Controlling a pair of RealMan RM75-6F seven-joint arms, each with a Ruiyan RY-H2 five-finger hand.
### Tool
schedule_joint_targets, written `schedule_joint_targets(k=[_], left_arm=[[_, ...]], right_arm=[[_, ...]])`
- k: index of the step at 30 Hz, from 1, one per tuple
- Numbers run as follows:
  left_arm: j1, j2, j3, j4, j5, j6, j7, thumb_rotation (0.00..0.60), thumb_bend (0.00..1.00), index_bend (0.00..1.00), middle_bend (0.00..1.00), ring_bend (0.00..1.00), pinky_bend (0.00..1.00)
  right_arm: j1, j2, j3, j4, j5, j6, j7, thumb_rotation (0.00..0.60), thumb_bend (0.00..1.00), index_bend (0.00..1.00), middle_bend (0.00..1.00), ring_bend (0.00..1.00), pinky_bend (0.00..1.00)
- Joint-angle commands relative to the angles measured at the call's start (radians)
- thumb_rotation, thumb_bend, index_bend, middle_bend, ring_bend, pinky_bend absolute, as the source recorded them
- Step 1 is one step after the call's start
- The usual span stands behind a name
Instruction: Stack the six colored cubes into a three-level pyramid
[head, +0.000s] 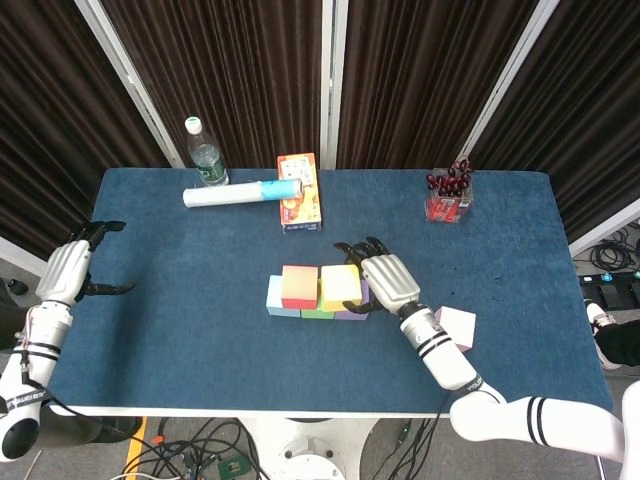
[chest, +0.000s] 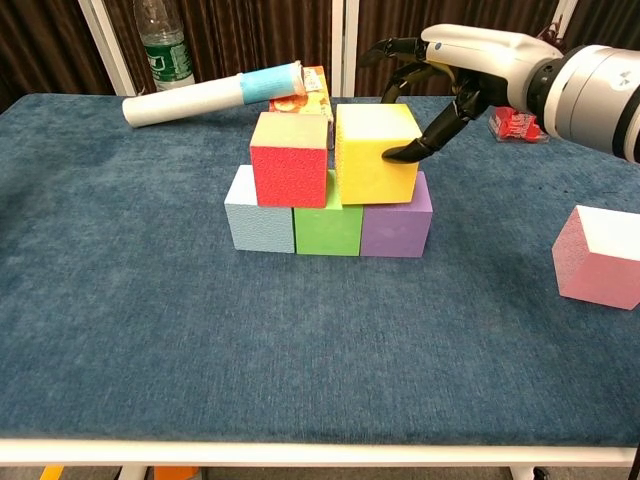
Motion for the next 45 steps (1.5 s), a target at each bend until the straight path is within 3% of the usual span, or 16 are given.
schedule_joint_targets(k=[1,8,14,17,22,30,33,45], left_arm=[[-0.003,-0.005,-0.001,0.008,-0.003,-0.005,-0.002,0.6,0.06,0.19,0.19,0.07,0.06],[-0.002,-0.008,-0.001,0.014,-0.001,-0.007,-0.009,0.6,0.06,0.19,0.19,0.07,0.06],[0.001,-0.009,-0.002,0.019,0.0,-0.005,-0.015,0.6,0.06,0.19,0.18,0.07,0.06],[0.002,-0.007,-0.002,0.018,-0.001,-0.004,-0.014,0.6,0.06,0.19,0.18,0.07,0.06],[0.006,-0.001,-0.001,0.012,-0.002,0.0,-0.01,0.6,0.06,0.19,0.18,0.07,0.06],[0.008,0.005,-0.002,-0.005,-0.011,0.003,0.009,0.6,0.06,0.19,0.18,0.07,0.06],[0.008,0.01,-0.004,-0.017,-0.014,0.007,0.021,0.6,0.06,0.19,0.17,0.07,0.06],[0.012,0.011,-0.007,-0.023,-0.042,0.005,0.031,0.6,0.06,0.19,0.17,0.07,0.06]], right_arm=[[0.004,-0.006,0.001,0.005,0.001,-0.001,-0.004,0.6,0.22,0.09,0.42,0.12,0.0],[0.013,-0.024,-0.003,0.022,-0.002,0.003,-0.028,0.6,0.21,0.04,0.36,0.1,0.0],[0.003,-0.007,-0.01,0.005,-0.01,-0.005,-0.012,0.6,0.09,0.0,0.12,0.0,0.0],[-0.007,0.02,-0.011,-0.017,-0.024,-0.01,0.008,0.6,0.06,0.0,0.06,0.0,0.0],[-0.023,0.107,-0.025,-0.032,-0.104,-0.07,0.095,0.6,0.02,0.0,0.07,0.0,0.0],[0.019,0.193,-0.032,0.085,-0.28,-0.24,0.296,0.6,0.0,0.0,0.11,0.0,0.0],[0.043,0.177,-0.036,0.139,-0.352,-0.266,0.356,0.6,0.0,0.0,0.13,0.0,0.0],[0.081,0.075,-0.077,0.308,-0.557,-0.196,0.591,0.6,0.0,0.0,0.18,0.0,0.0]])
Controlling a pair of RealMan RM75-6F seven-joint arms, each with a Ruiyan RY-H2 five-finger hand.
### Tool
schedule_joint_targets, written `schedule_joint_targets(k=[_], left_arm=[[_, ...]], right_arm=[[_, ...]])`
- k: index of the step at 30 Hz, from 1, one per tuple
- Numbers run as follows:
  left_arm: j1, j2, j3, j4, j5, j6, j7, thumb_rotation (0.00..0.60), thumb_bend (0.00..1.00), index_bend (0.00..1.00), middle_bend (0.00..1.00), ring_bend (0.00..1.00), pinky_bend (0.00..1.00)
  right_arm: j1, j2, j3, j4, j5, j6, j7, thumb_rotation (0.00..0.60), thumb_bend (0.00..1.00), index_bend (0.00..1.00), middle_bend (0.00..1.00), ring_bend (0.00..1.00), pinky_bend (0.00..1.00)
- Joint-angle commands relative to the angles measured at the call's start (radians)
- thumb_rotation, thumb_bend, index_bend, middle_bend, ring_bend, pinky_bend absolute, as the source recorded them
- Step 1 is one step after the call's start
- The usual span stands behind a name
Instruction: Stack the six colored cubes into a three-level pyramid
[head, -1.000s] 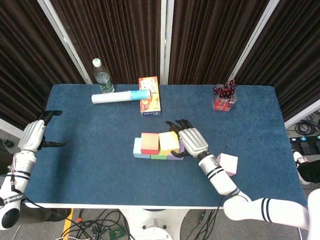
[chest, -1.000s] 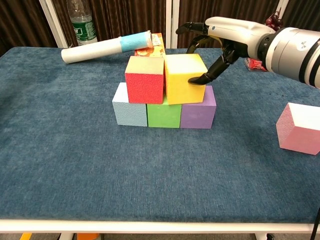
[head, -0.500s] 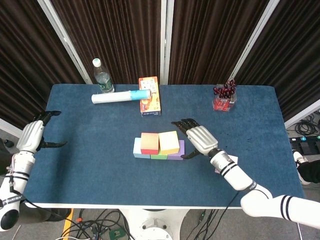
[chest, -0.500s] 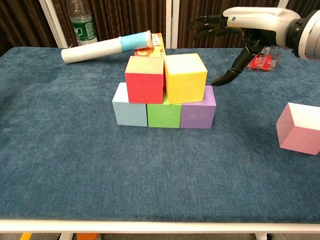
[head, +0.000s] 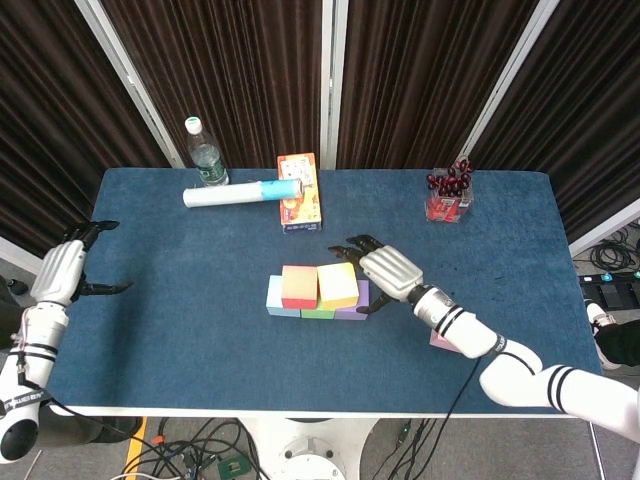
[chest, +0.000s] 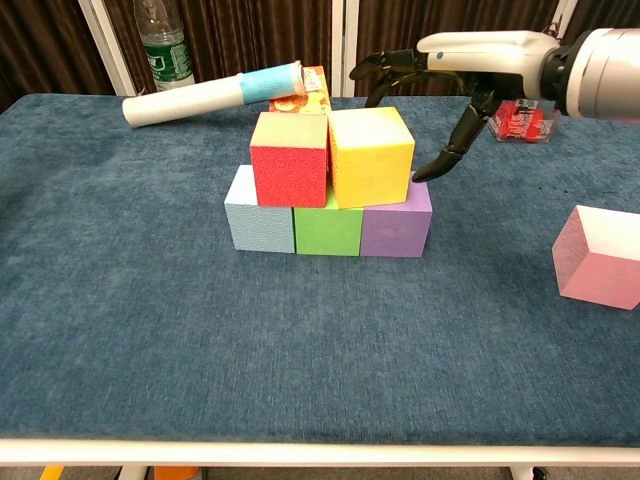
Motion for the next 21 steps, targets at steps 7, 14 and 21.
schedule_joint_targets(k=[7,14,21], left_arm=[[0.01,0.001,0.002,0.011,0.005,0.004,-0.016,0.6,0.06,0.19,0.17,0.08,0.06],[0.01,-0.003,0.002,0.014,0.004,0.001,-0.018,0.6,0.06,0.19,0.17,0.07,0.06],[0.012,-0.007,0.001,0.018,0.006,0.004,-0.022,0.6,0.06,0.19,0.17,0.07,0.06]], right_arm=[[0.013,-0.052,-0.043,0.09,-0.101,0.095,0.125,0.6,0.05,0.0,0.23,0.0,0.0],[0.015,-0.073,-0.051,0.115,-0.093,0.112,0.126,0.6,0.09,0.03,0.27,0.0,0.0],[0.009,-0.101,-0.035,0.12,-0.054,0.137,0.072,0.6,0.19,0.11,0.39,0.06,0.0]])
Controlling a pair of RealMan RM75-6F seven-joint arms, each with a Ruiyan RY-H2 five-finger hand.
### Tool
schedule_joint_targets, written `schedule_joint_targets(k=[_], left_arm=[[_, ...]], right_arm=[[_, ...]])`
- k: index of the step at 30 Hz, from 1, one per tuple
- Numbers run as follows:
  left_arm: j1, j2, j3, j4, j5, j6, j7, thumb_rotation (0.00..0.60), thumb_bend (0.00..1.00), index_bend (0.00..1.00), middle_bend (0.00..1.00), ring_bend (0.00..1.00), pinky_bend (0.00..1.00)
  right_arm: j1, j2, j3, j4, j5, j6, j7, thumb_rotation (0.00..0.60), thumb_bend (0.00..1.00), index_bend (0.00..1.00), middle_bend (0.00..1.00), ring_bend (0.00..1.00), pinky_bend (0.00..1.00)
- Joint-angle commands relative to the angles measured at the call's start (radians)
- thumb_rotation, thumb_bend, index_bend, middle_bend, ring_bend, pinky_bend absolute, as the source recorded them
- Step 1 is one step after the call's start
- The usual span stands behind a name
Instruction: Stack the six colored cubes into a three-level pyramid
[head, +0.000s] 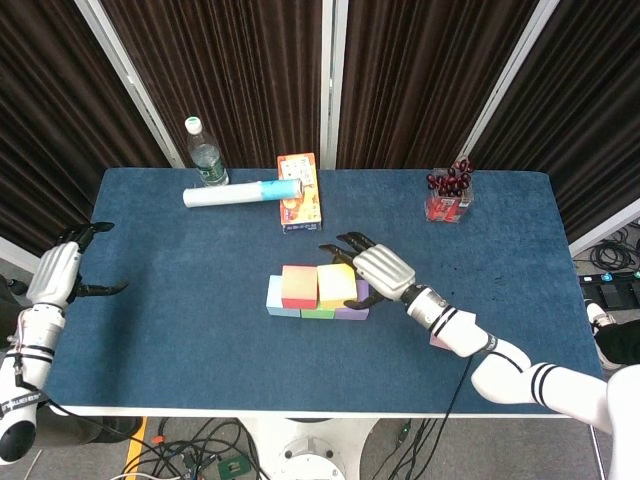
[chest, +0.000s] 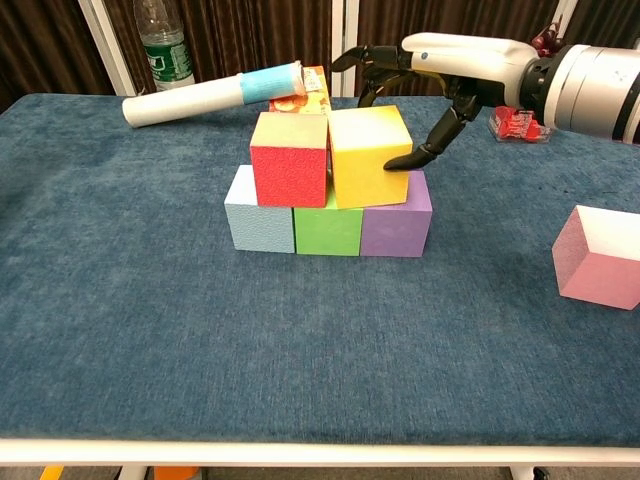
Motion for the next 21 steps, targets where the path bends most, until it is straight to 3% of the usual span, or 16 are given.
schedule_joint_targets(k=[1,12,21], left_arm=[[0.001,-0.002,-0.002,0.002,-0.001,0.002,-0.002,0.6,0.06,0.19,0.17,0.07,0.06],[0.002,-0.006,-0.004,0.013,0.007,0.0,-0.016,0.6,0.06,0.19,0.17,0.07,0.06],[-0.006,-0.02,-0.006,0.039,0.009,-0.012,-0.028,0.6,0.06,0.19,0.17,0.07,0.06]], right_arm=[[-0.004,-0.006,0.008,-0.008,0.018,0.01,-0.028,0.6,0.2,0.11,0.4,0.06,0.0],[-0.042,0.046,0.038,-0.161,0.152,0.012,-0.178,0.6,0.2,0.11,0.41,0.07,0.0],[-0.055,0.019,0.055,-0.198,0.267,0.003,-0.288,0.6,0.2,0.11,0.4,0.07,0.0]])
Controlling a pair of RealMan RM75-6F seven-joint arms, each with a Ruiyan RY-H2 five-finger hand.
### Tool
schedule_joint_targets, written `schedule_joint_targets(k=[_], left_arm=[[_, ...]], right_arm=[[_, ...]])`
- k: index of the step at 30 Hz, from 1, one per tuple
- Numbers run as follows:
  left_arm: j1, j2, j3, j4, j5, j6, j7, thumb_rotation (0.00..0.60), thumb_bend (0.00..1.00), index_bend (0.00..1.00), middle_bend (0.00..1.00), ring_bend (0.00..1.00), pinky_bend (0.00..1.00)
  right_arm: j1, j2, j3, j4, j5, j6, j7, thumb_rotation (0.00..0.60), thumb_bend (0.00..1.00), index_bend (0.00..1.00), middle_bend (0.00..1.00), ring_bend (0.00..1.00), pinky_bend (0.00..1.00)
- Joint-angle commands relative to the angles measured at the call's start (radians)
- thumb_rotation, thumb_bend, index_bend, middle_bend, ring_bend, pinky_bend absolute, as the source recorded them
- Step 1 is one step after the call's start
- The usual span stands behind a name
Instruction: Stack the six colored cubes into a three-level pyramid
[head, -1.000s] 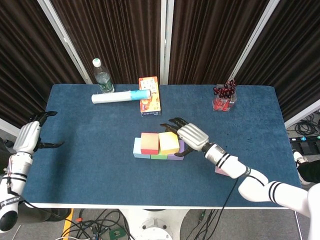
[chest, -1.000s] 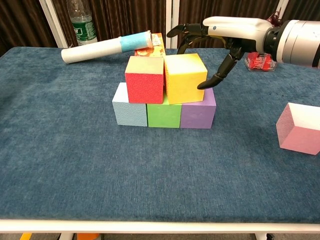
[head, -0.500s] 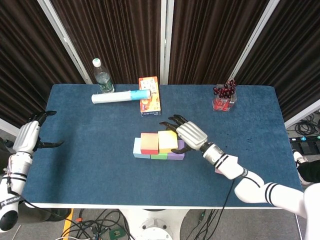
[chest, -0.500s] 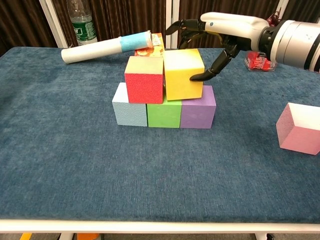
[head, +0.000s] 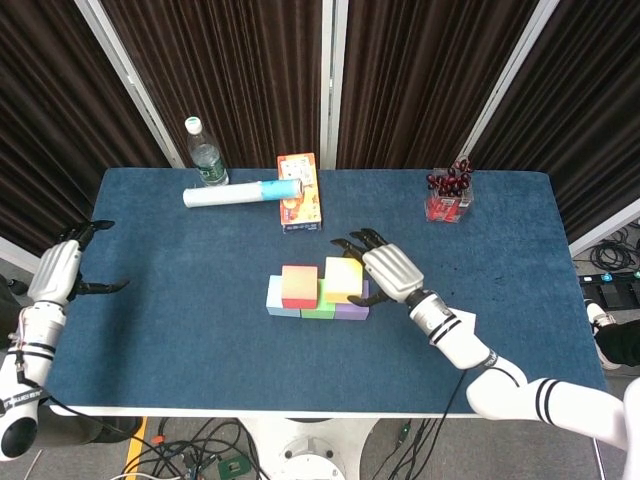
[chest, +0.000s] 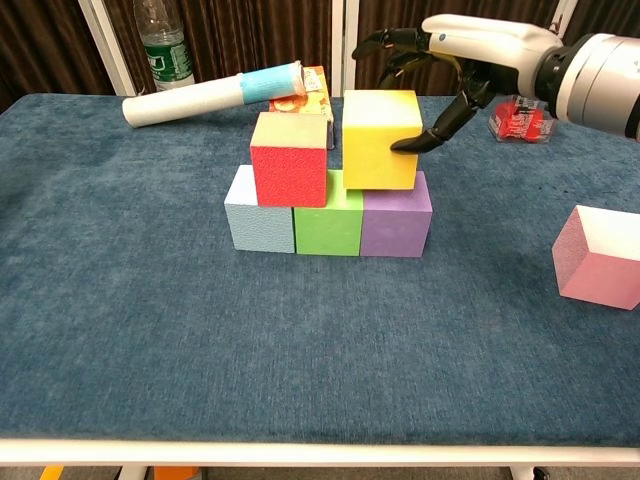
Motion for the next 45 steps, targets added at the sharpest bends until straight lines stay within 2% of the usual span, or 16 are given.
schedule_joint_targets(k=[1,13,18,38,41,43,45], left_arm=[[-0.002,-0.003,-0.001,0.006,-0.001,-0.004,-0.004,0.6,0.06,0.19,0.17,0.07,0.06],[-0.015,-0.018,-0.007,0.046,0.0,-0.028,-0.03,0.6,0.06,0.19,0.17,0.08,0.06],[0.017,0.007,0.011,-0.005,0.022,0.009,-0.023,0.6,0.06,0.19,0.17,0.07,0.06],[0.015,0.005,0.008,0.003,0.023,0.003,-0.03,0.6,0.06,0.19,0.17,0.07,0.06],[0.017,0.004,0.01,0.006,0.026,0.006,-0.033,0.6,0.06,0.19,0.17,0.07,0.06],[0.02,0.006,0.011,0.003,0.03,0.009,-0.034,0.6,0.06,0.19,0.17,0.07,0.06],[0.018,0.003,0.01,0.007,0.03,0.008,-0.034,0.6,0.06,0.19,0.17,0.07,0.06]], right_arm=[[-0.001,-0.009,0.005,-0.016,0.021,-0.01,-0.025,0.6,0.2,0.11,0.4,0.07,0.0],[0.003,-0.025,0.011,-0.028,0.042,-0.02,-0.068,0.6,0.19,0.11,0.4,0.07,0.0],[0.006,-0.033,0.012,-0.021,0.042,-0.02,-0.083,0.6,0.2,0.11,0.4,0.07,0.0],[0.004,-0.05,0.019,-0.018,0.055,-0.024,-0.096,0.6,0.19,0.1,0.36,0.07,0.0],[0.004,-0.049,0.018,-0.021,0.056,-0.027,-0.098,0.6,0.17,0.06,0.34,0.06,0.0],[0.004,-0.045,0.017,-0.026,0.056,-0.03,-0.098,0.6,0.16,0.02,0.29,0.04,0.0],[0.003,-0.041,0.015,-0.032,0.054,-0.031,-0.098,0.6,0.13,0.0,0.21,0.01,0.0]])
